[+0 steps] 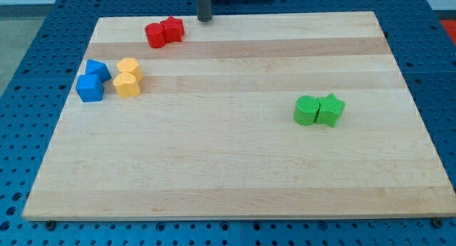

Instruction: Separate red star from red circle

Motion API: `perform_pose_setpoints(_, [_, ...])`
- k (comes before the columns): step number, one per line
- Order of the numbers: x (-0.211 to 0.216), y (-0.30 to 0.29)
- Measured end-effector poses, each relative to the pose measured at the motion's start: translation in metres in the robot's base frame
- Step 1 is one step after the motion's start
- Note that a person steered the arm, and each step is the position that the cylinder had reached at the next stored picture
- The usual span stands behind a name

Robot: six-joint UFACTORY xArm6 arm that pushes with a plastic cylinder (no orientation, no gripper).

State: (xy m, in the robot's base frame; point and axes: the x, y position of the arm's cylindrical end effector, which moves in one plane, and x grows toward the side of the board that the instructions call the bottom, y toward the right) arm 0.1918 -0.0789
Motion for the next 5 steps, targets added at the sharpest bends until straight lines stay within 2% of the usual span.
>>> perform_pose_setpoints(3, [0.0, -0.078])
perform_pose_setpoints(5, [0.012, -0.076])
